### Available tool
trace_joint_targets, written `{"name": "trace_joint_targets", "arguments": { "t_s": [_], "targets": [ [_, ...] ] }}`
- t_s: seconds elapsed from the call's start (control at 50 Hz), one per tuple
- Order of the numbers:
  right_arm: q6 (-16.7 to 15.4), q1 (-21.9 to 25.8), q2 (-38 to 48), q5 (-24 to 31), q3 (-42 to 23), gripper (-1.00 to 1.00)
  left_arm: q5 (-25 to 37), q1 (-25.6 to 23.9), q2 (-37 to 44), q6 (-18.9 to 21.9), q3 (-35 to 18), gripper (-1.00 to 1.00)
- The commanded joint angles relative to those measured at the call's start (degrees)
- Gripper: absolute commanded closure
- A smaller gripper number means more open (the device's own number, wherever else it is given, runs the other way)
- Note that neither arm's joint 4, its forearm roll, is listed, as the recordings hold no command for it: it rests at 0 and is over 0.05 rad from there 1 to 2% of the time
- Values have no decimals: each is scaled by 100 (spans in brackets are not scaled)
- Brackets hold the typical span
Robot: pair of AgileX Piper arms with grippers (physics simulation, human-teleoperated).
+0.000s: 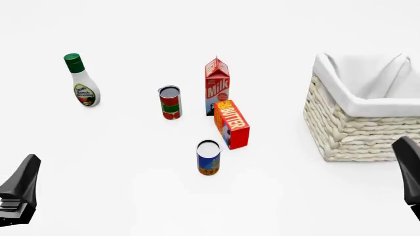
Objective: Pick the alphabet soup and place it in the basket.
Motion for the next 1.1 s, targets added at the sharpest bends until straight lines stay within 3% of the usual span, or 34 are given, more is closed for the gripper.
{"name": "trace_joint_targets", "arguments": {
  "t_s": [0.02,0.08,0.12,0.14,0.56,1.1],
  "targets": [
    [-71,362,-1,177,-295,-100,0,0,0,0,0,-100],
    [-118,482,-1,229,-370,-100,0,0,0,0,0,-100],
    [-255,823,0,367,-566,-100,0,0,0,0,0,-100],
    [-494,1869,356,151,-755,-100,0,0,0,0,0,-100],
    [-545,2184,689,-152,-745,-100,0,0,0,0,0,-100],
    [-571,2688,1823,-1288,-596,-100,0,0,0,0,0,-100]
  ]
}}
